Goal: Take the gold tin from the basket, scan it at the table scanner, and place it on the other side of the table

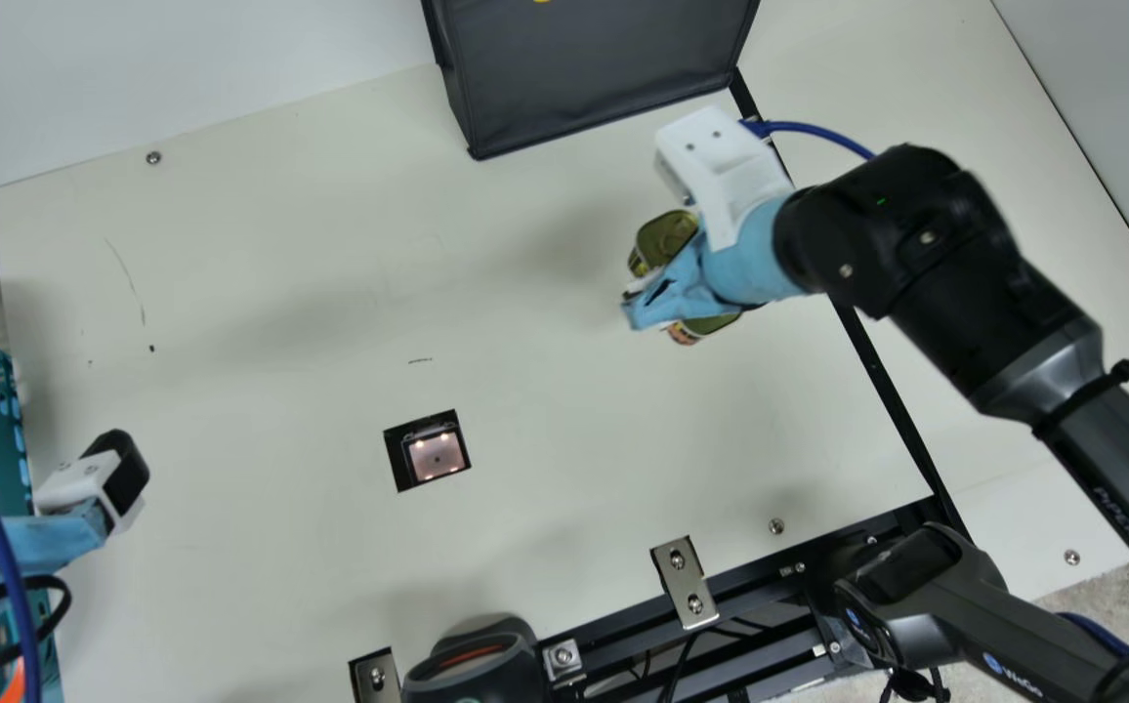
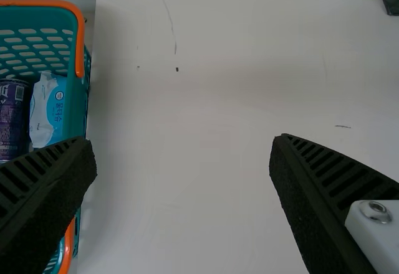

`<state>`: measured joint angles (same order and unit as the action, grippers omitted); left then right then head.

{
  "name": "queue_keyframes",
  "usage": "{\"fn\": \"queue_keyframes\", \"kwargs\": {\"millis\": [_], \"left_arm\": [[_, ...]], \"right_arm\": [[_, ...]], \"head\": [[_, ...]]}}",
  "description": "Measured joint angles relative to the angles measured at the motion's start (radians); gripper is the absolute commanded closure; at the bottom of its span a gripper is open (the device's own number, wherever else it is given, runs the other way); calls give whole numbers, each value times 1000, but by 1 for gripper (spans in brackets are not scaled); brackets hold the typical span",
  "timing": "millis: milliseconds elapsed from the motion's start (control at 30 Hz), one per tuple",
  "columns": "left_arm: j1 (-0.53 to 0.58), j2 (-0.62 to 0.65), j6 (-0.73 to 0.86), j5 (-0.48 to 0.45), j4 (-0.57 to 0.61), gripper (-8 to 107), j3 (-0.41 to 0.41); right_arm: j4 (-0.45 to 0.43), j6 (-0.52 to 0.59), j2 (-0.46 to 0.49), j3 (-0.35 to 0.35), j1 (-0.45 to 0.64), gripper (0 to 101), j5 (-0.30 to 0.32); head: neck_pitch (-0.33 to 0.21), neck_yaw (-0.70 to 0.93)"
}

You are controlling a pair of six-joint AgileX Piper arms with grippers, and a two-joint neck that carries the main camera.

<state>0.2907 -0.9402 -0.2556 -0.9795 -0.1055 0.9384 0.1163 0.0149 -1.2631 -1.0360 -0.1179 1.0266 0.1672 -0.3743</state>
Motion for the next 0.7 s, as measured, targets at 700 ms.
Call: {"fn": "queue_keyframes", "kwargs": {"millis": [700], "left_arm": [[0, 0, 0, 0, 0, 9, 0]], "right_arm": [[107, 533, -310, -236, 559, 101, 25]], "head": [[2, 0]]}}
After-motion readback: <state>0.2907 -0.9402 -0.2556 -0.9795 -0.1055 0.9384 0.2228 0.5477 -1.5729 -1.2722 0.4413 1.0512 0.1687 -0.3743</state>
